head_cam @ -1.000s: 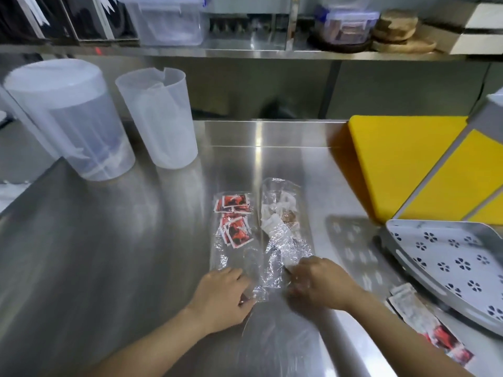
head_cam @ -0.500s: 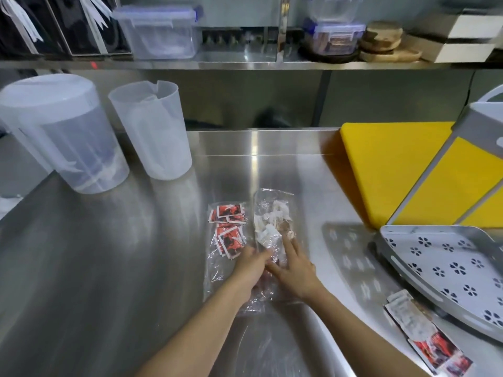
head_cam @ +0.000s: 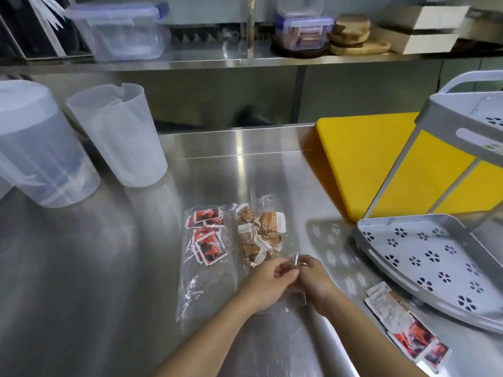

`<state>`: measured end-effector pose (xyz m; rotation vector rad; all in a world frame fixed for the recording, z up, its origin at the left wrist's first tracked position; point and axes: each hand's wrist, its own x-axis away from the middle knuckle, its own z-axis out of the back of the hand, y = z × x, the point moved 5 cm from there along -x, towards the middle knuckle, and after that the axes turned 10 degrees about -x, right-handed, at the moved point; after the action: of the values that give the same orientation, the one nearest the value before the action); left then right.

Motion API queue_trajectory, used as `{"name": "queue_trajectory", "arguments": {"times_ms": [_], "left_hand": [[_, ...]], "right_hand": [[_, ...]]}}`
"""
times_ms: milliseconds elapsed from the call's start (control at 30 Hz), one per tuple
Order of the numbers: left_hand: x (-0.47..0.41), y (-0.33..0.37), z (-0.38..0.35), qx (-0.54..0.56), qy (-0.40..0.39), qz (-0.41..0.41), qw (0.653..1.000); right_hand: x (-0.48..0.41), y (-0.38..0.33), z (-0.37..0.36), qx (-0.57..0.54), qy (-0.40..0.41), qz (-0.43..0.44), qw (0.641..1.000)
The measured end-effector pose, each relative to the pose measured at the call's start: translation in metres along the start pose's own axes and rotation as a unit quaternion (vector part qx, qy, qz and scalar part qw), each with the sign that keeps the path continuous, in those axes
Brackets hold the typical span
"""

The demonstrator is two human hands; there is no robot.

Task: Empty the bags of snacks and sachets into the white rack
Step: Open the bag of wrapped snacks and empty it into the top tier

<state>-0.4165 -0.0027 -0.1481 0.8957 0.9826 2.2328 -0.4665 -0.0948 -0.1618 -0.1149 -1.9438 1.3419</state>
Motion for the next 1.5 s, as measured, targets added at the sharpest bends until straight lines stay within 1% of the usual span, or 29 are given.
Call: {"name": "queue_trajectory", "arguments": {"times_ms": [67,133,167,200,233,267,333,400,433,467,533,567,633,700,767,800,867,933,1033,1067,1100,1133,1167,1233,1267,1300,1367,1400,1500], "left_hand": [[-0.001,-0.003,0.000,0.019,0.037,-0.004,0.999],[0.000,-0.006,0.015,0.001,0.153,0.004,0.988],[0.000,-0.008,0.024,-0.025,0.219,0.016,0.975],[0.000,-0.011,0.033,-0.044,0.270,0.036,0.961],[-0.004,-0.017,0.039,-0.041,0.294,0.066,0.953],[-0.009,-0.025,0.042,-0.017,0.293,0.105,0.950],[-0.017,-0.039,0.044,0.041,0.259,0.175,0.949],[-0.022,-0.048,0.048,0.046,0.249,0.207,0.945],[-0.022,-0.049,0.051,0.039,0.245,0.216,0.944],[-0.023,-0.049,0.052,0.036,0.238,0.220,0.945],[-0.027,-0.049,0.052,0.047,0.216,0.217,0.951],[-0.027,-0.046,0.053,0.060,0.210,0.214,0.952],[-0.029,-0.043,0.053,0.099,0.206,0.204,0.952],[-0.031,-0.043,0.051,0.150,0.192,0.191,0.951],[-0.033,-0.044,0.049,0.138,0.165,0.168,0.962],[-0.034,-0.046,0.047,0.110,0.151,0.153,0.970],[-0.035,-0.052,0.046,0.002,0.147,0.132,0.980],[-0.038,-0.058,0.048,-0.095,0.167,0.126,0.973],[-0.038,-0.061,0.049,-0.161,0.182,0.144,0.959],[-0.038,-0.063,0.051,-0.169,0.186,0.147,0.957],[-0.039,-0.065,0.052,-0.168,0.190,0.152,0.955],[-0.040,-0.068,0.054,-0.159,0.195,0.157,0.955],[-0.039,-0.069,0.057,-0.143,0.198,0.164,0.956],[-0.038,-0.071,0.065,-0.109,0.210,0.173,0.956],[-0.038,-0.073,0.071,-0.104,0.220,0.177,0.954],[-0.037,-0.075,0.077,-0.105,0.230,0.180,0.951],[-0.035,-0.082,0.091,-0.114,0.246,0.184,0.945],[-0.034,-0.085,0.097,-0.117,0.250,0.187,0.943],[-0.032,-0.091,0.105,-0.129,0.246,0.194,0.941]], "right_hand": [[0.000,-0.003,0.007,0.032,0.016,0.009,0.999],[-0.005,-0.003,0.011,0.068,0.032,0.013,0.997],[-0.007,-0.003,0.012,0.094,0.043,0.022,0.994],[-0.008,-0.005,0.013,0.139,0.054,0.034,0.988],[-0.009,-0.008,0.014,0.201,0.064,0.055,0.976],[-0.008,-0.011,0.013,0.266,0.072,0.079,0.958],[-0.007,-0.017,0.012,0.394,0.105,0.146,0.901],[0.000,-0.025,0.005,0.506,0.139,0.250,0.814],[0.002,-0.028,-0.001,0.540,0.139,0.303,0.773],[0.003,-0.029,-0.007,0.557,0.133,0.347,0.743],[0.003,-0.029,-0.019,0.578,0.077,0.398,0.708],[0.002,-0.026,-0.025,0.583,0.039,0.394,0.709],[-0.004,-0.020,-0.032,0.592,0.002,0.332,0.734],[-0.012,-0.010,-0.033,0.599,0.000,0.238,0.764],[-0.019,-0.004,-0.036,0.602,0.018,0.196,0.773],[-0.020,-0.003,-0.037,0.608,0.029,0.190,0.770],[-0.023,-0.006,-0.040,0.626,0.054,0.188,0.755],[-0.026,-0.008,-0.041,0.644,0.074,0.180,0.739],[-0.027,-0.010,-0.042,0.661,0.111,0.223,0.708],[-0.027,-0.012,-0.041,0.654,0.119,0.240,0.708],[-0.028,-0.014,-0.038,0.634,0.115,0.240,0.727],[-0.028,-0.019,-0.034,0.592,0.104,0.241,0.762],[-0.032,-0.022,-0.027,0.530,0.088,0.229,0.812],[-0.035,-0.030,-0.014,0.357,0.062,0.176,0.915],[-0.036,-0.033,-0.007,0.249,0.062,0.151,0.955],[-0.038,-0.034,0.001,0.141,0.069,0.119,0.980],[-0.039,-0.032,0.014,-0.017,0.074,0.051,0.996],[-0.040,-0.031,0.021,-0.050,0.074,0.020,0.996],[-0.040,-0.028,0.039,-0.028,0.084,-0.037,0.995]]}}
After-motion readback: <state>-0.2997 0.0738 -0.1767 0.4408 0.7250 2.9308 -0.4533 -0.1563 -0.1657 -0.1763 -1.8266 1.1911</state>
